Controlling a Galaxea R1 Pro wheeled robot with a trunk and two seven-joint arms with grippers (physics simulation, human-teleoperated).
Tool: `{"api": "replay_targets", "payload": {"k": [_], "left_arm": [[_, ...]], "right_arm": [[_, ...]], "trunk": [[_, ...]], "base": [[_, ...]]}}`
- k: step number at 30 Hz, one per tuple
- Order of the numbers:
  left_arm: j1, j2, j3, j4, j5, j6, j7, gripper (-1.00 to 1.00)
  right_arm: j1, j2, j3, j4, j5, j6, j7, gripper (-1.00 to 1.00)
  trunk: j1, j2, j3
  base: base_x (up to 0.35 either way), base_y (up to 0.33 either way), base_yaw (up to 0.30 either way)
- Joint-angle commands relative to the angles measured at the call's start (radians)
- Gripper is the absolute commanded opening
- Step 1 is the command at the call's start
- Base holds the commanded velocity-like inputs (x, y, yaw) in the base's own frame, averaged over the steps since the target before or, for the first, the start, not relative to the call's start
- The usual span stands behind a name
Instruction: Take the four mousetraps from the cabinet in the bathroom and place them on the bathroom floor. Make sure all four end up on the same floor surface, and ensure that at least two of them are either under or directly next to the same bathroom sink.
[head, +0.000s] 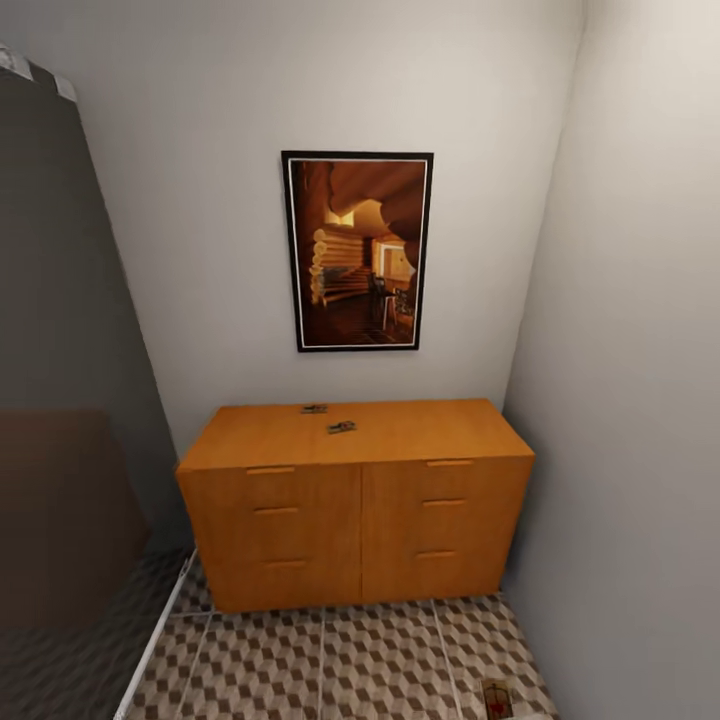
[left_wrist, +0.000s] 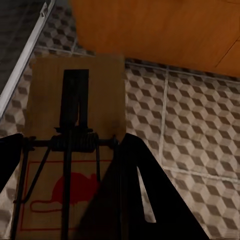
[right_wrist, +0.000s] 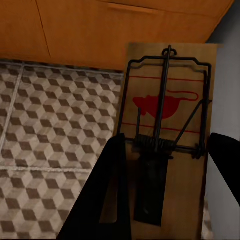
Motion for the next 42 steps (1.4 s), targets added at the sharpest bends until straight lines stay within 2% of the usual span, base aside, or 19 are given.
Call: {"api": "replay_targets", "payload": {"k": [1, 19, 42], "left_arm": [[-0.001, -0.001, -0.004, 0.004, 0.008, -0.003, -0.006, -1.00], [-0.001, -0.001, -0.006, 0.004, 0.008, -0.004, -0.006, -1.00], [-0.001, 0.002, -0.006, 0.004, 0.008, -0.005, -0.008, -1.00]], "right_arm": [[-0.001, 0.000, -0.008, 0.004, 0.011, -0.005, -0.006, -1.00], [-0.001, 0.000, -0.008, 0.004, 0.011, -0.005, -0.006, -1.00], [-0.001, 0.000, -0.009, 0.004, 0.011, -0.005, -0.006, -1.00]], "trunk": [[0.000, -0.001, 0.000], [0.000, -0.001, 0.000], [0.000, -0.001, 0.000]], "base": [[-0.336, 0.100, 0.284], [-0.318, 0.096, 0.292], [-0.015, 0.005, 0.297]]}}
